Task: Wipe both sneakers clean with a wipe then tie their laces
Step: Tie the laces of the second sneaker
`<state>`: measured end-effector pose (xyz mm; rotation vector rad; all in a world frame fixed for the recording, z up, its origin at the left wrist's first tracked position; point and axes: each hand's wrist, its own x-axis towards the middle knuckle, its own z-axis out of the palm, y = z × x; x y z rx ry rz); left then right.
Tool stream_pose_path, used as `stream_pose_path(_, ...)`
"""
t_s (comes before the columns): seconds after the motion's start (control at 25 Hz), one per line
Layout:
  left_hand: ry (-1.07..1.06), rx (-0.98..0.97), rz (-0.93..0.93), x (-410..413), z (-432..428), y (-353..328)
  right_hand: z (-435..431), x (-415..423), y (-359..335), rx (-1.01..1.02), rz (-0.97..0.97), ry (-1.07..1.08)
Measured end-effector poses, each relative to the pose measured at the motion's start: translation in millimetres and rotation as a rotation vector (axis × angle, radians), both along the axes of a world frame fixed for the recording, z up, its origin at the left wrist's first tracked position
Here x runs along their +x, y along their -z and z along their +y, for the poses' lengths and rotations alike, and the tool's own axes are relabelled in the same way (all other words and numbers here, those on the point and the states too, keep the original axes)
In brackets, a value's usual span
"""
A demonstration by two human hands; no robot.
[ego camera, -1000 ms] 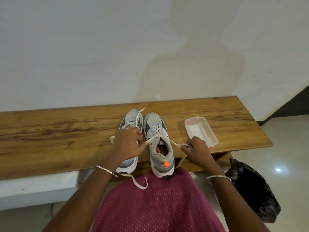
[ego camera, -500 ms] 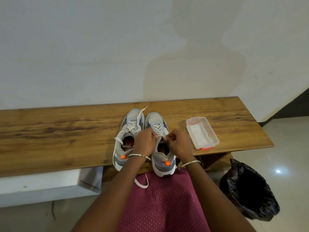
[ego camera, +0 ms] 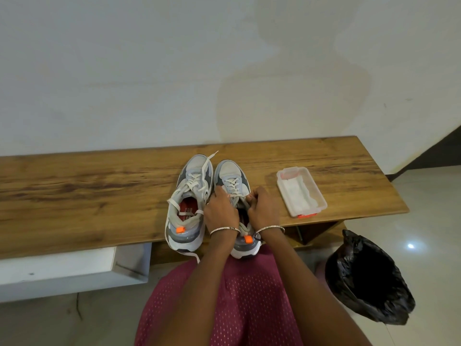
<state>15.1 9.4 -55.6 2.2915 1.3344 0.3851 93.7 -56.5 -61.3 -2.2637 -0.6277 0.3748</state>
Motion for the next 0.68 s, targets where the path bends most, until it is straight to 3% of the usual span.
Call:
stream_pose_path(0.24,-0.122,-0.088,-0.058,0.2,-5.4,-4.9,4.7,-12.4,-5.9,0.001,0.04,0.138)
stream_pose_path(0.4,-0.07,-0.088,-0.056,-4.1,-1.5,-8.3,5.6,-11.4,-7.2,0.015,0.074,0.144)
stream_pose_path(0.56,0.077,-0.102,0.052,-19.6,16.8,-16.6,-0.6,5.5,-7.3,0.013,0.061,-0.024)
stream_pose_path(0.68,0.182,-0.174,0.149,-28.7,30.9,-28.0,-12.9,21.1,-17.5,-0.116,0.038,-0.177)
